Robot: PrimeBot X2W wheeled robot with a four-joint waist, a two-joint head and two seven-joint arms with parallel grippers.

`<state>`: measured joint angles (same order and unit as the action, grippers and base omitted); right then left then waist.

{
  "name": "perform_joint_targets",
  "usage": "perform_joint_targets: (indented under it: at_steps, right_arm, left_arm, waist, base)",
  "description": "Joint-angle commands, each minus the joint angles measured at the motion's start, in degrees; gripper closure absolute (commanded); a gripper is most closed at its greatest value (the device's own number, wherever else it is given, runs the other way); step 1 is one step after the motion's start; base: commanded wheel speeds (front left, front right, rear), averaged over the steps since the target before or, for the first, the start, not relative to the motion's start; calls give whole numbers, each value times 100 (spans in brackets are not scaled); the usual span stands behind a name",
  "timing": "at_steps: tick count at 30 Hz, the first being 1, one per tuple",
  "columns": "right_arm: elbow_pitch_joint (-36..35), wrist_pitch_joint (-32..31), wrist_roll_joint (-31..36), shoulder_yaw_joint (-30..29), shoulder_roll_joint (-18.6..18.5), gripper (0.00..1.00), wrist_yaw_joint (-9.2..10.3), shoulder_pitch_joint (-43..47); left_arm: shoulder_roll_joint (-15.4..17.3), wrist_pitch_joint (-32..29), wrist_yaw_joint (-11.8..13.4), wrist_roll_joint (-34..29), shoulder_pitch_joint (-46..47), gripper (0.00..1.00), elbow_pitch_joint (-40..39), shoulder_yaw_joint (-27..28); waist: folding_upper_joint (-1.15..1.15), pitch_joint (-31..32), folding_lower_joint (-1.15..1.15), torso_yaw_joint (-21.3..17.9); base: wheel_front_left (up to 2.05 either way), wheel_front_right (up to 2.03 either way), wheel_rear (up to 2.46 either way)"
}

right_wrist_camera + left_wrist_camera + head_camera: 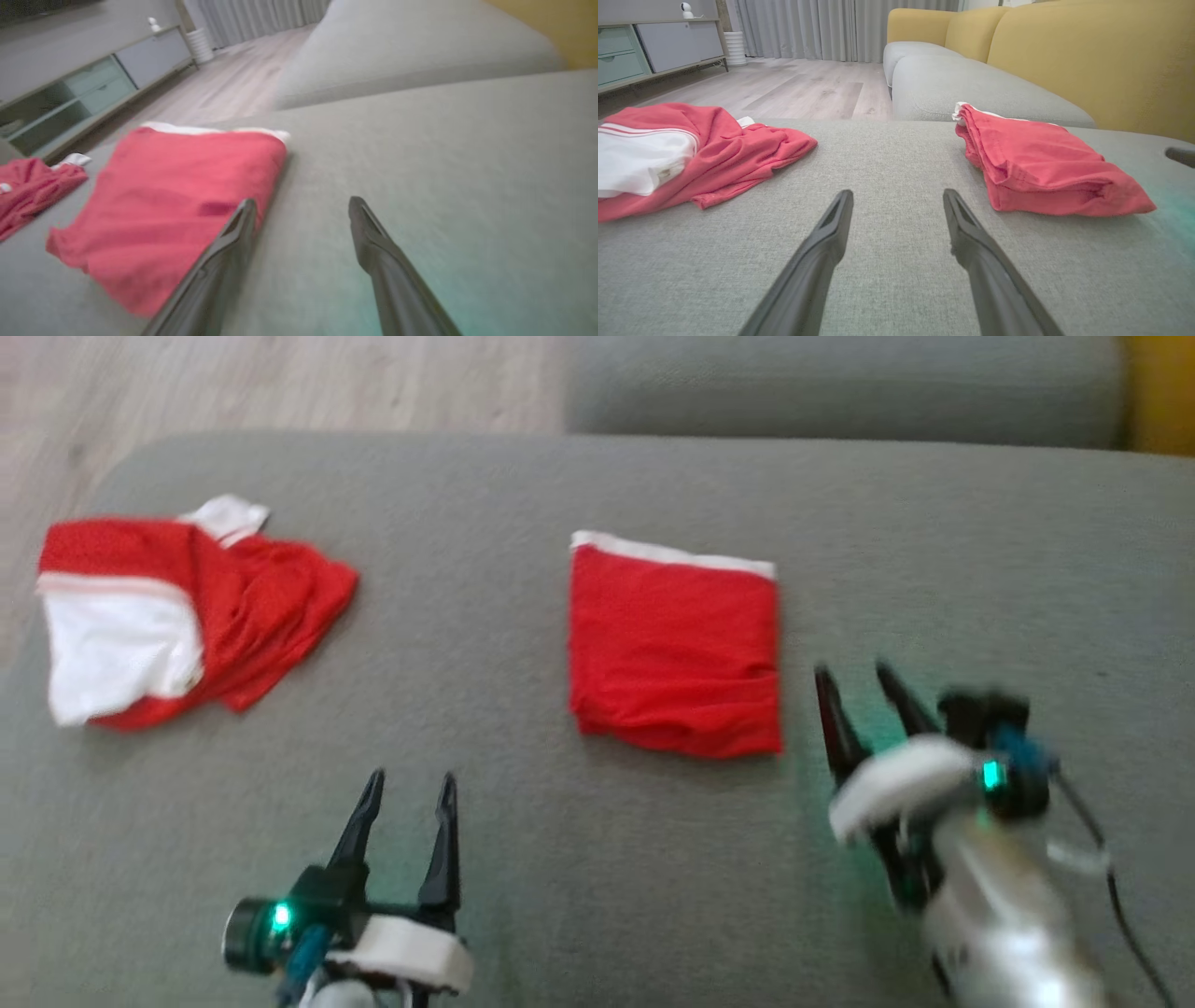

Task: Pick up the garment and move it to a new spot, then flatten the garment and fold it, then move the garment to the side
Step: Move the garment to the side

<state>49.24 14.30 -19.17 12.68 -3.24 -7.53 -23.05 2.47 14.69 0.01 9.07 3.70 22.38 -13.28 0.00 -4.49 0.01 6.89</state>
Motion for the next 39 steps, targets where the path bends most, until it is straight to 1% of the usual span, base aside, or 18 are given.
perform_joint_targets:
  at_steps: [1,6,9,10,11,13,16,19,22,26,27,28,29,30,34,36,39]
  right_arm:
    - [-71,70,-76,192,35,0,4,-490]
    - [643,67,-69,208,35,0,4,-1196]
    - [1227,-21,69,164,35,0,4,-1433]
    - [1596,-70,177,111,35,0,4,-1511]
    - [1739,-69,197,83,35,0,4,-1533]
    - [1910,-65,204,134,35,100,4,-1548]
    - [1975,-20,175,225,35,100,4,-1557]
    - [1889,40,141,245,35,100,4,-1544]
    - [1773,62,56,258,35,100,4,-1442]
    - [1582,67,-80,361,36,100,4,-1249]
    - [1582,67,-80,361,36,100,4,-1249]
    - [1495,68,-97,429,36,100,4,-1164]
    - [1456,68,-115,481,36,100,4,-1122]
    - [1456,68,-115,481,36,100,4,-1122]
    - [1295,69,-187,715,36,100,4,-984]
    - [1247,69,-274,814,36,100,4,-923]
    - [1220,69,-372,921,36,100,4,-867]
  left_arm:
    - [41,30,26,41,297,0,-168,89]
    - [41,30,37,120,462,0,-168,-149]
    - [41,30,52,160,506,0,-178,-197]
    - [41,30,70,185,525,0,-182,-220]
    - [41,30,81,198,533,0,-184,-224]
    - [41,30,105,223,540,0,-188,-198]
    - [41,30,89,180,549,0,-184,-165]
    - [41,30,47,99,536,0,-189,-94]
    - [41,30,-34,24,513,0,-202,-75]
    - [41,30,-143,-13,511,0,-227,-137]
    - [41,30,-143,-13,511,0,-227,-137]
    - [41,30,-161,25,516,0,-255,-216]
    - [41,30,-170,35,524,0,-264,-272]
    - [41,30,-170,35,524,0,-264,-272]
    - [41,30,-232,104,582,0,-321,-539]
    - [41,30,-269,174,617,0,-346,-677]
    - [41,30,-270,241,656,0,-375,-827]
  waist:
    - [0,-308,-1,340]
    - [0,-603,-1,758]
    - [0,-700,-1,888]
    - [0,-732,-1,922]
    - [0,-743,-1,920]
    - [0,-753,-1,865]
    - [0,-696,-1,674]
    - [0,-563,-1,312]
    - [0,-386,-1,-174]
    - [0,-213,-1,-989]
    - [0,-213,-1,-989]
    - [0,-171,-1,-1404]
    - [0,-161,-1,-1598]
    - [0,-161,-1,-1598]
    - [0,-179,-1,-2273]
    - [0,-214,-1,-2519]
    - [0,-274,-1,-2777]
  base:
    - [0,0,0]
    - [0,0,0]
    - [0,0,0]
    - [0,0,0]
    - [0,0,0]
    - [0,0,0]
    - [0,0,0]
    - [0,0,0]
    - [0,0,0]
    - [0,0,0]
    - [0,0,0]
    - [0,0,0]
    - [0,0,0]
    - [0,0,0]
    - [0,0,0]
    - [0,0,0]
    - [0,0,0]
